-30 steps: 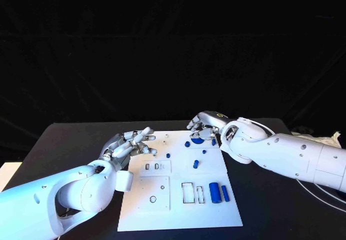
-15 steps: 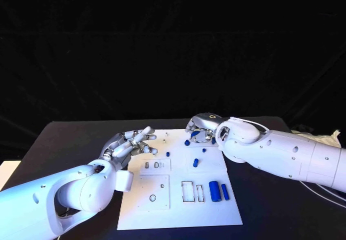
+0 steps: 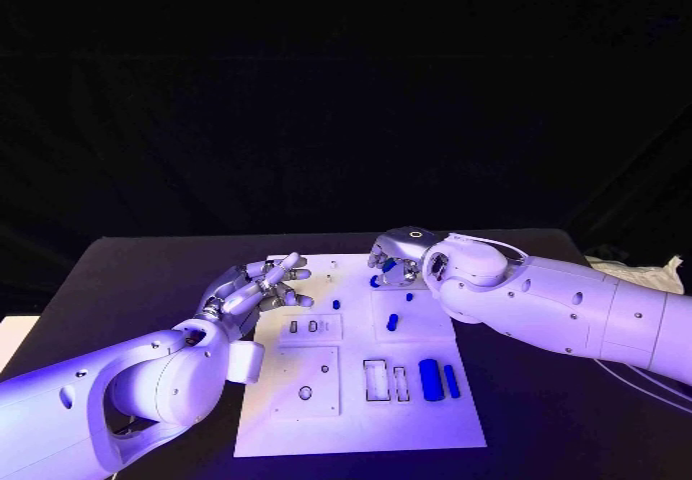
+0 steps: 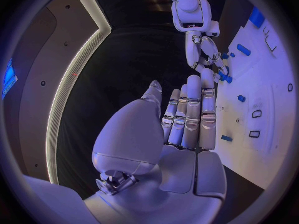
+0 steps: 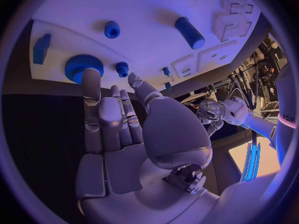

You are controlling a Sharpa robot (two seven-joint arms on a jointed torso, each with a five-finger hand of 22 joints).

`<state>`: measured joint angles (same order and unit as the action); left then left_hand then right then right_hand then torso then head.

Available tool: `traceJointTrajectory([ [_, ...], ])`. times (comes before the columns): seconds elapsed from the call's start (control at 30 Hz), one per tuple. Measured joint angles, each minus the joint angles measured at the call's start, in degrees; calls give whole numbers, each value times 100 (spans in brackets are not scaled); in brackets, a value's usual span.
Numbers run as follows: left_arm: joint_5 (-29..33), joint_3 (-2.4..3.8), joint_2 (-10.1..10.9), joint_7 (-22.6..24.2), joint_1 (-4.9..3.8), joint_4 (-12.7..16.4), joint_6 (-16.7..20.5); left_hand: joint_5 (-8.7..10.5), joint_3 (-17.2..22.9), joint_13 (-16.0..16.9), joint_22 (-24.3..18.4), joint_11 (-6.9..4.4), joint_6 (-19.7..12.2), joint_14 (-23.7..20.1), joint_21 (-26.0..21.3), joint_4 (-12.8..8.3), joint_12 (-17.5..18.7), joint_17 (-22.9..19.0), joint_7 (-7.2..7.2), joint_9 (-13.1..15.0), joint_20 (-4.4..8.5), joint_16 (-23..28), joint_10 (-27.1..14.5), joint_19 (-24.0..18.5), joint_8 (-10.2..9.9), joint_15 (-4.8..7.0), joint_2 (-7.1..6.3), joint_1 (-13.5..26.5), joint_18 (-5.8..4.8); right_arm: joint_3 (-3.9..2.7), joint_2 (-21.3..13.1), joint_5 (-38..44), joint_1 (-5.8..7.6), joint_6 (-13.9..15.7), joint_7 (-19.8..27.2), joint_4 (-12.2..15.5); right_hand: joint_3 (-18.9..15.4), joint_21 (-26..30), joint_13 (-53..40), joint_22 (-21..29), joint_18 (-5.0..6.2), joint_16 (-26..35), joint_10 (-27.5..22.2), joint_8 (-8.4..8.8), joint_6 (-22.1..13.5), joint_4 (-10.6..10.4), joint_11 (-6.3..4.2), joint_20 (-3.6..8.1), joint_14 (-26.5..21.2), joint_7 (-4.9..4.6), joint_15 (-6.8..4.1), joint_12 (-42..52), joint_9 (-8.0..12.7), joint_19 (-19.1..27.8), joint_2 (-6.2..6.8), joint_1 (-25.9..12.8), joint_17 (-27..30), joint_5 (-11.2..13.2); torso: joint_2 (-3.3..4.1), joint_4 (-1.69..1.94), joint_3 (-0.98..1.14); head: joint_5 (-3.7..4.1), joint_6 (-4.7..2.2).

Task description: Assemble the parts on the task board

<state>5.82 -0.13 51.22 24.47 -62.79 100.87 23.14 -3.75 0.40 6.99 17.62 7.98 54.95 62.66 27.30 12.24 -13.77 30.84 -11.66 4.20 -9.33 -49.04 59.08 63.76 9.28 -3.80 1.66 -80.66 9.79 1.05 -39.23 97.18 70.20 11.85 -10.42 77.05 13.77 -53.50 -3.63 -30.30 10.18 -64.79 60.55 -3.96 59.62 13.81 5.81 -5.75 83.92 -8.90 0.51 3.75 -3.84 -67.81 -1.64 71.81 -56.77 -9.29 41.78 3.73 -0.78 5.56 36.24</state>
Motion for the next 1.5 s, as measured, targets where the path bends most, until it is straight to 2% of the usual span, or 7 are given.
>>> traceJointTrajectory([
  [0.23,2,-1,-7,-16,0,-6,-1,0,0,-1,2,0,0,0,0,0,0,0,0,0,0,0,0,0,0,0,0,0,0,2,76,39,0,-123,-53,-87,40,-45,0,-44,0,-39,36,0,49,-40,-9,0,0,0,0,23,-5,0,-23,23,-39,30,34,6,-2,7,5],
  [0.57,5,-1,-12,-40,0,-30,-1,0,17,5,8,0,-20,0,0,-17,0,-1,-20,0,20,0,0,-20,0,-1,23,23,0,4,112,65,-5,-241,-108,-136,129,-133,0,-111,0,-109,146,0,117,-125,-1,0,0,9,0,44,-10,0,-23,23,-93,30,46,15,1,4,31],
  [0.93,18,-1,-14,-58,0,-37,-1,0,18,4,15,-21,-20,-20,0,-17,0,3,-20,1,20,0,-21,-20,0,19,33,12,0,4,149,97,-19,-295,-165,-195,263,-285,0,-278,0,-229,260,0,215,-182,-31,0,0,24,0,44,-15,0,-46,45,-211,65,59,14,1,7,38],
  [1.5,28,-1,-11,-80,0,-44,2,0,34,9,36,-1,-20,-40,21,-33,0,3,-20,1,20,-22,-42,-20,0,0,53,-8,0,6,181,78,-44,-305,-152,-205,325,-339,-1,-347,0,-260,295,0,215,-244,-35,0,0,24,-1,44,-14,-1,-45,45,-252,131,73,16,1,-6,104],
])
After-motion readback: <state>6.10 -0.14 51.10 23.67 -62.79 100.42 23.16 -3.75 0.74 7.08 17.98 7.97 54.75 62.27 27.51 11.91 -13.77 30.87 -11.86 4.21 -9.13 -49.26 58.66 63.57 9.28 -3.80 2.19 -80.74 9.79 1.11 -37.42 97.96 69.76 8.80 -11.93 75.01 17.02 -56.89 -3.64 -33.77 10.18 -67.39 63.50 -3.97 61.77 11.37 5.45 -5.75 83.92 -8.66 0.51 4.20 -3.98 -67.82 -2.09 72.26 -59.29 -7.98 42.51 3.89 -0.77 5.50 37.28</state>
